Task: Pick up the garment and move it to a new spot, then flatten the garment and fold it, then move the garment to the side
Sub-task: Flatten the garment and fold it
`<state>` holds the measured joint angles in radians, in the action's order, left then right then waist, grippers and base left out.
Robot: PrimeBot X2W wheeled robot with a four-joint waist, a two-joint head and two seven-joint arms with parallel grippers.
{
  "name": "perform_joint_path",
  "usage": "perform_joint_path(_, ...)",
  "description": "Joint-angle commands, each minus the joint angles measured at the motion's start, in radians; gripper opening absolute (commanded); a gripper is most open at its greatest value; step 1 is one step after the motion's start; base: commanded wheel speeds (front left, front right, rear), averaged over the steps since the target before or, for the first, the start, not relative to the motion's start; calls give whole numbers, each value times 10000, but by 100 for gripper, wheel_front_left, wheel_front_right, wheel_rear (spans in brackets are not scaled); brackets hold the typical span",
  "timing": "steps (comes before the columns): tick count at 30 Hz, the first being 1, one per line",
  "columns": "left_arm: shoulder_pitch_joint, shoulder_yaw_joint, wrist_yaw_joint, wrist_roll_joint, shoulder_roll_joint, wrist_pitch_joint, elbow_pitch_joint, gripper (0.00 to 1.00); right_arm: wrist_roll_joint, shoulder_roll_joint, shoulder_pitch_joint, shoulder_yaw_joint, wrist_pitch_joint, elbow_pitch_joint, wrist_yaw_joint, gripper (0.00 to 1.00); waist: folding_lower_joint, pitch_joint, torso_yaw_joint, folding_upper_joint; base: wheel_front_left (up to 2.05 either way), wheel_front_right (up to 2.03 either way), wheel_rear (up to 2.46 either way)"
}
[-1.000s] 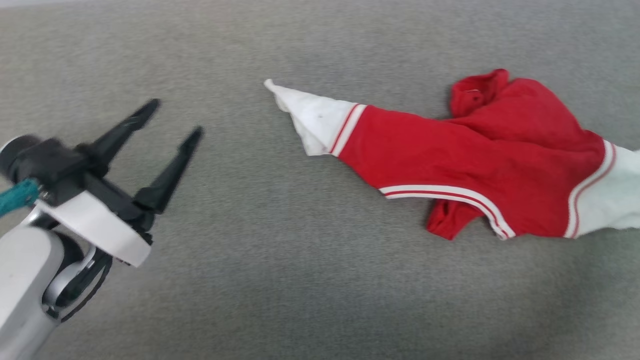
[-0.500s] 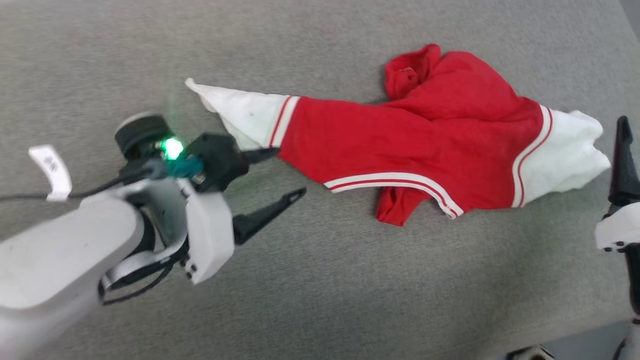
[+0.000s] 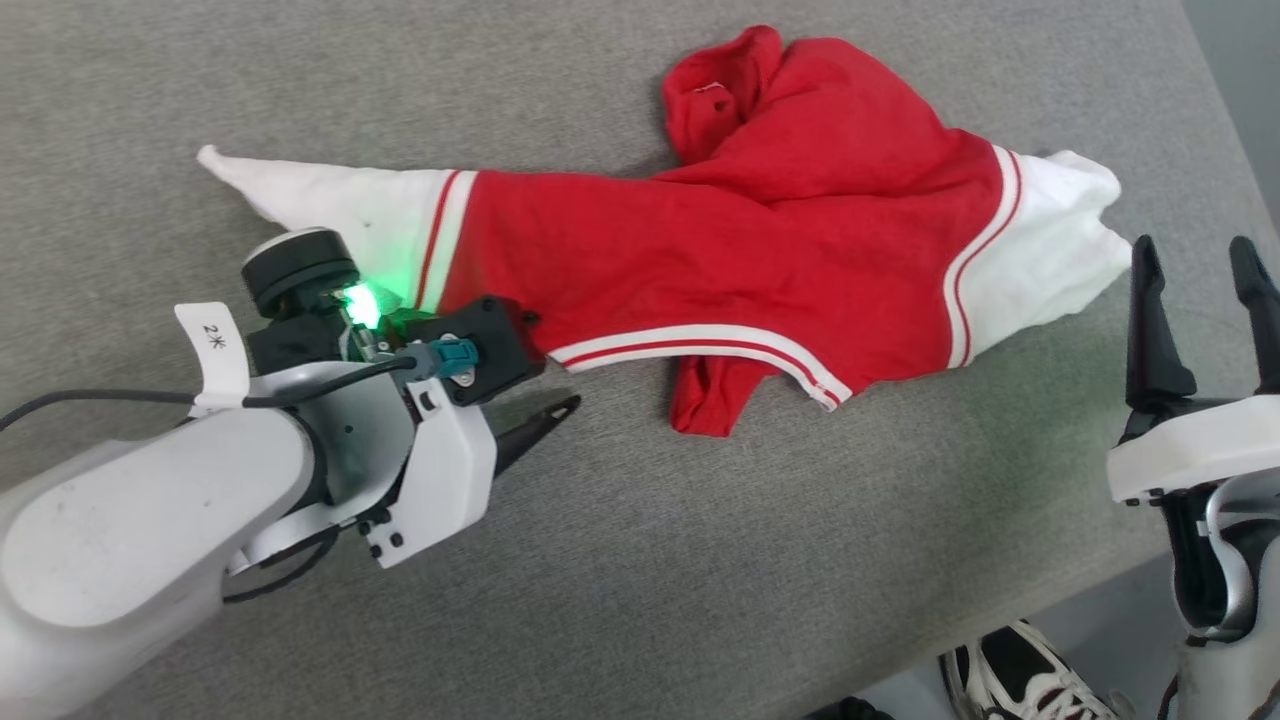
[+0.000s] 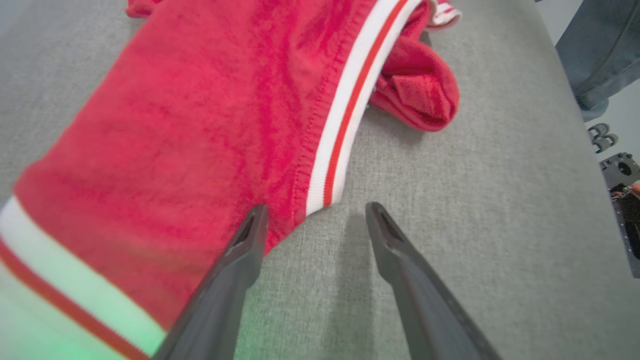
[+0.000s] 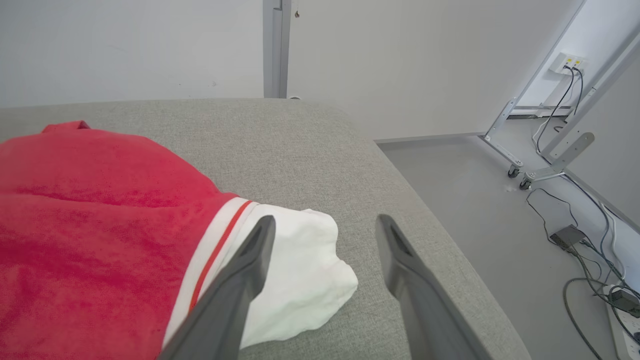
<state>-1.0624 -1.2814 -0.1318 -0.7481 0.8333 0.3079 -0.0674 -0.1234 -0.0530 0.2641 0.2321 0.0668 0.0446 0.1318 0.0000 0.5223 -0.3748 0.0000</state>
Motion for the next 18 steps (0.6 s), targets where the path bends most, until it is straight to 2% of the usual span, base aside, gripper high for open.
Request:
perform_joint_path(1, 96, 14, 25, 131, 80, 8, 113, 100, -90, 32, -24, -43, -133, -99, -22, 100, 0, 108, -172, 0, 0, 0, 0)
perform_joint_path(7, 134, -18, 31, 421, 165, 28, 782, 100, -368, 28, -34, -228, -426, -381, -22, 100, 0, 221, -349, 0, 0, 0, 0)
perform_joint_path(8, 105, -30, 37, 507, 141, 42, 961, 98, -397, 28, -32, -262, -443, -402, -22, 100, 0, 236, -368, 0, 0, 0, 0)
perform_joint_path(10, 65, -46, 38, 483, 74, 2, 1292, 16, -436, 26, -11, -323, -507, -448, -22, 100, 0, 273, -402, 0, 0, 0, 0)
perform_joint_path(11, 70, -58, 38, 483, 35, -21, 1399, 0, -446, 26, -8, -343, -525, -459, -22, 100, 0, 279, -407, 0, 0, 0, 0)
perform_joint_path(15, 53, -89, 26, 385, -124, -191, 1468, 0, -456, 27, -55, -298, -538, -436, -20, 100, 0, 256, -342, 0, 0, 0, 0)
perform_joint_path(18, 460, -94, 20, -9, -72, 175, 875, 0, -391, 26, -117, -190, -490, -416, -22, 100, 0, 146, -201, 0, 0, 0, 0)
